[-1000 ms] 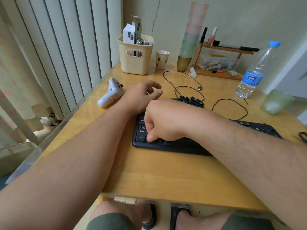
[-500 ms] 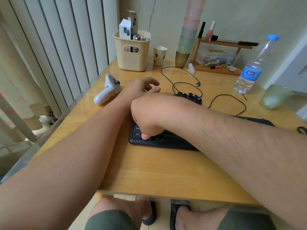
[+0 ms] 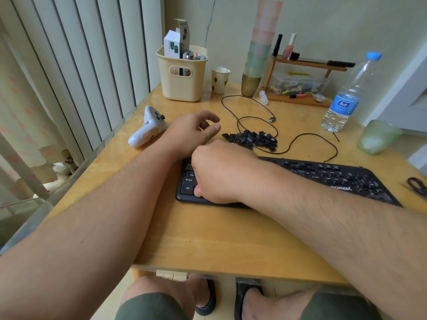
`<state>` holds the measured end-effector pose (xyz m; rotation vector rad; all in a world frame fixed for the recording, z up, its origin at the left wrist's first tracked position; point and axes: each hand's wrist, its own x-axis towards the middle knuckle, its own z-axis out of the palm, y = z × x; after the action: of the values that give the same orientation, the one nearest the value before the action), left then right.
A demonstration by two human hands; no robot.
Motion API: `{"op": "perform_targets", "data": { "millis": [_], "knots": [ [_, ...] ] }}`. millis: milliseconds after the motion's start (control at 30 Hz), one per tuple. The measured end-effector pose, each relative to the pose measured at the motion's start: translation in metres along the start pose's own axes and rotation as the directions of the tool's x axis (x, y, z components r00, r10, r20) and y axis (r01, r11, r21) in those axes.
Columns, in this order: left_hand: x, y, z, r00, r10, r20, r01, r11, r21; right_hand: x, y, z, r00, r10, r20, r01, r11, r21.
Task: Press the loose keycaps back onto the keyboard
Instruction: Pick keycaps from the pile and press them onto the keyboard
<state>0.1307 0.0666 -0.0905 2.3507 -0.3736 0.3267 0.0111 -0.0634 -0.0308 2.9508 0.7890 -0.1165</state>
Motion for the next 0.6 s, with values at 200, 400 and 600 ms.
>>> {"op": "perform_targets", "data": {
  "millis": [200,400,600],
  "knots": [
    [-0.005,0.002,0.000,1.000,-0.021,-0.010,0.021,1.000,0.007,-0.021,0.011,0.012,0.999,0.037,-0.017,-0.034,0.987,0.158],
    [-0.005,0.004,-0.001,1.000,-0.019,-0.009,0.019,1.000,0.013,-0.025,0.014,0.023,0.996,-0.020,-0.085,0.036,0.980,0.195],
    [-0.006,0.004,-0.002,1.000,-0.026,-0.018,0.026,1.000,-0.006,-0.023,0.014,0.027,0.995,0.092,-0.046,-0.068,0.924,0.378]
  ]
}}
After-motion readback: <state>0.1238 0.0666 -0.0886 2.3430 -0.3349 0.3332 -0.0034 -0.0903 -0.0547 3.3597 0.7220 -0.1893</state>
